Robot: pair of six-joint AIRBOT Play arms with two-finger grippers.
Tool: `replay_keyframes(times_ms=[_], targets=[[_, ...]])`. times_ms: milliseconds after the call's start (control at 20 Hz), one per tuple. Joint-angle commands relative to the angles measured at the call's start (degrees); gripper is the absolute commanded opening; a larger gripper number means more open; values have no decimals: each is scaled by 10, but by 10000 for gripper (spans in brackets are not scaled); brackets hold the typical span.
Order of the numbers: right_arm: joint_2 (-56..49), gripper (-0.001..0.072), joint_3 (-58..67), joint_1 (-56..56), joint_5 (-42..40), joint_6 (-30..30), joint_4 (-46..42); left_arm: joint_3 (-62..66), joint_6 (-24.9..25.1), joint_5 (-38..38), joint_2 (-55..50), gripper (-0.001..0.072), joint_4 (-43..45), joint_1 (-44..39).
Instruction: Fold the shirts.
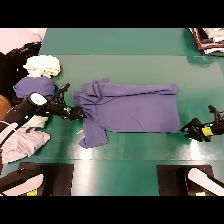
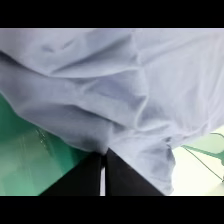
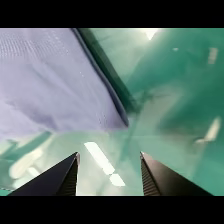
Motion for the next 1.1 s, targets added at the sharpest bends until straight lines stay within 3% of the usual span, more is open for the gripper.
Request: replay_keyframes(times_ms=[0, 100, 200, 250, 300, 600, 800, 1050], targets=[[-32, 417, -32, 17, -69, -13, 50, 4, -1, -1, 0, 29, 2, 0], [-36, 294, -32, 39, -100, -13, 50, 4, -1, -2, 0, 30, 2, 0], [-27, 225, -32, 59, -131, -13, 49, 4, -1, -7, 0, 29, 2, 0], [-17, 64, -32, 65, -144, -13, 49, 4, -1, -7, 0, 29, 2, 0], [-3, 15, -32, 72, -159, -13, 50, 4, -3, -11, 3, 29, 2, 0], [124, 13, 64, 76, -143, -13, 56, 84, -52, -21, 121, 28, 49, 1], [207, 13, 250, 76, -146, -13, 96, 289, -52, -44, 202, 28, 60, 1], [254, 13, 477, 75, -153, -13, 92, 596, -52, -52, 211, 28, 63, 1]])
